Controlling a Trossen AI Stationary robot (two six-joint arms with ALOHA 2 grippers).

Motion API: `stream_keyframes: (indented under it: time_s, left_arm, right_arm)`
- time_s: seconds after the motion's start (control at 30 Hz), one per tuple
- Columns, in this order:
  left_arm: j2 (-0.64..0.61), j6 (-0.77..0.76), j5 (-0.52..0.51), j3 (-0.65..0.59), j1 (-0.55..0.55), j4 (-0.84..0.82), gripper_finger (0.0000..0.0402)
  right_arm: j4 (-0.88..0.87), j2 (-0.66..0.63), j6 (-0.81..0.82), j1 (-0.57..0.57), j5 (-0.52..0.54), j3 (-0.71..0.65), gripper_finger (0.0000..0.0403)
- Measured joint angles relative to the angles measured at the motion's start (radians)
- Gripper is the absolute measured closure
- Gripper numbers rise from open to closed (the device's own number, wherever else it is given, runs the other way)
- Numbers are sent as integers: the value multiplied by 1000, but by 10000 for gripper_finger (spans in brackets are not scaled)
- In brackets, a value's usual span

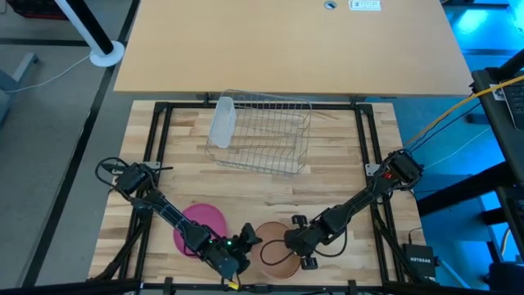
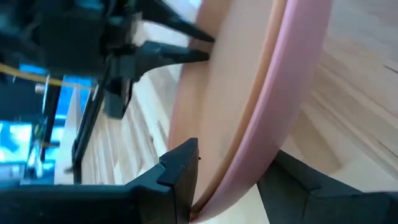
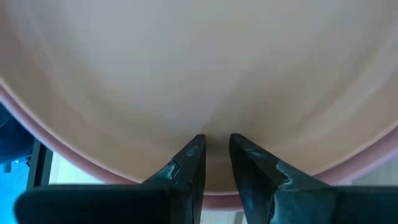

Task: Sort dishes
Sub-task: Put the light red plate into the dish rack

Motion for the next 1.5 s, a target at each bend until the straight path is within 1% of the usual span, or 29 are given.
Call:
stream_keyframes:
  time_s: [0.1,0.23,0.3,0.5,0.7,0.87,1.07,1.27,1.37,1.5]
  left_arm:
    - [0,7,8,0,-5,-17,263]
    - [-10,-112,20,0,-12,-18,263]
    - [-22,-146,30,2,-18,-18,263]
    - [-37,-151,56,6,-56,-43,263]
    - [-41,-201,55,7,-105,-149,263]
    - [-41,-240,20,7,-143,-172,263]
    - [-65,-333,3,5,-188,-195,263]
    - [-100,-445,-13,6,-208,-173,263]
    - [-97,-517,-16,5,-187,-159,263]
    - [-97,-579,-42,5,-155,-83,263]
  right_arm:
    - [6,1,0,0,2,1,318]
    - [6,1,-1,-1,2,1,318]
    - [6,1,-1,-1,2,1,318]
    - [12,2,-2,-2,4,2,318]
    - [9,1,4,-2,10,2,318]
    - [9,1,6,-2,7,2,318]
    - [-3,1,33,-1,-3,0,318]
    - [-3,1,35,-1,-5,0,318]
    - [-2,1,35,-1,-2,0,318]
    - [-2,1,34,-1,-1,0,318]
